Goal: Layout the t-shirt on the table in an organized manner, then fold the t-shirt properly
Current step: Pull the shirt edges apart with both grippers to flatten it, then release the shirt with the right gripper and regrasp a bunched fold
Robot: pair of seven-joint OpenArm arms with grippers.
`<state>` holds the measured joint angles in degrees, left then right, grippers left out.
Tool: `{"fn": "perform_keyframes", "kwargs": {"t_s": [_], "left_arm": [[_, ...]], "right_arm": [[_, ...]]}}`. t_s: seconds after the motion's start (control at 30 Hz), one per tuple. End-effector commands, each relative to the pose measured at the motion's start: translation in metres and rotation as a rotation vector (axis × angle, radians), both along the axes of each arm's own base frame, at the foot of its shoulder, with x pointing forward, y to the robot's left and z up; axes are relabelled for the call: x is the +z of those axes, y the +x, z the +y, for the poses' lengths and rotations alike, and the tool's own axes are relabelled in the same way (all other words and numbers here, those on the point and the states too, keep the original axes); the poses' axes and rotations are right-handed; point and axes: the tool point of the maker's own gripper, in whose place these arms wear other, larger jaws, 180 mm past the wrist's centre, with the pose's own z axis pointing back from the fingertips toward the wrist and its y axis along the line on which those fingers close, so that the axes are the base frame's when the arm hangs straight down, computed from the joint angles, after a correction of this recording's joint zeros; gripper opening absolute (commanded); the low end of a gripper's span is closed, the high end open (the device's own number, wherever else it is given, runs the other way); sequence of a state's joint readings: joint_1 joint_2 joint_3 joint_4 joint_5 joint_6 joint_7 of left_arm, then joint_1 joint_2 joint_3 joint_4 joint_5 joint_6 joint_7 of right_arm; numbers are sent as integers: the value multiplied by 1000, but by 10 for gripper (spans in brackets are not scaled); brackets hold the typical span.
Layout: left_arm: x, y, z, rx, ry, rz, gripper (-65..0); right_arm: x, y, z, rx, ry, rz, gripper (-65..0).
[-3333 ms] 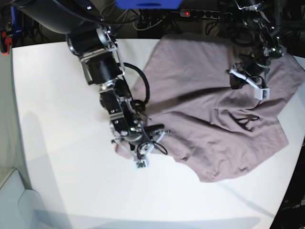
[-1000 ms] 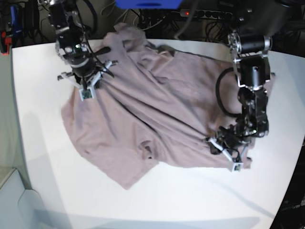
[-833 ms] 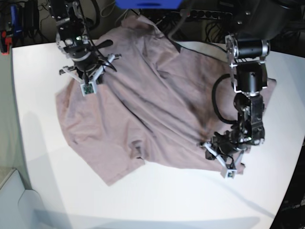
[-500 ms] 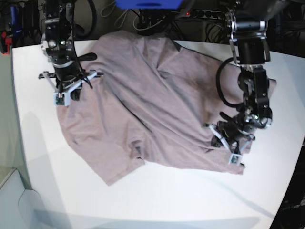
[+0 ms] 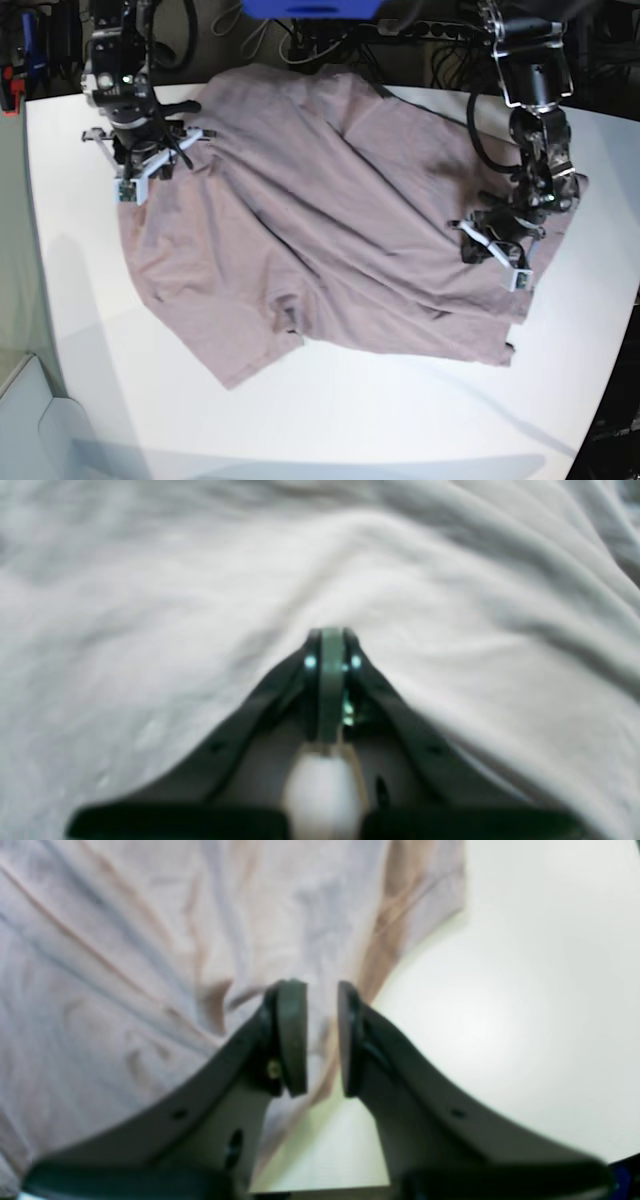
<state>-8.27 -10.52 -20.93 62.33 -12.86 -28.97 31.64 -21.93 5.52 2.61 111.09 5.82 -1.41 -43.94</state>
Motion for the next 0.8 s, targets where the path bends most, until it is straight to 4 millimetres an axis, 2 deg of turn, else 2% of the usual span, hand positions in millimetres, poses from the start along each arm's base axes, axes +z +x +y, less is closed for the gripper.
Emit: {"fn": "perform_keyframes", "kwargs": {"t_s": [0.0,0.13,0.23,0.33,0.43,0.57,0.67,0.77], "left_arm": [[-12,-14,22,24,70,78,-649],[-10,-23,51,75,91,83,-649],[-5,-24,69,88,119,81,-649],[-1,-24,81,93,143,80,-649],[2,-23,84,102,145,70,-649],[2,-23,83,103,142,70,-649],[1,-24,83,103,141,71,-649],[-4,-31,83,102,143,88,-649]], "right_arm": [[9,6,-2,0,-8,-40,-507],[11,9,-3,1,-14,-46,-476],[7,4,-7,-16,-10,-13,-434],[1,2,5,14,19,45,-374],[-2,0,19,63,49,76,-345],[-3,-3,39,174,73,83,-343],[-3,-3,37,152,88,79,-343],[-6,-4,26,106,89,87,-341]]}}
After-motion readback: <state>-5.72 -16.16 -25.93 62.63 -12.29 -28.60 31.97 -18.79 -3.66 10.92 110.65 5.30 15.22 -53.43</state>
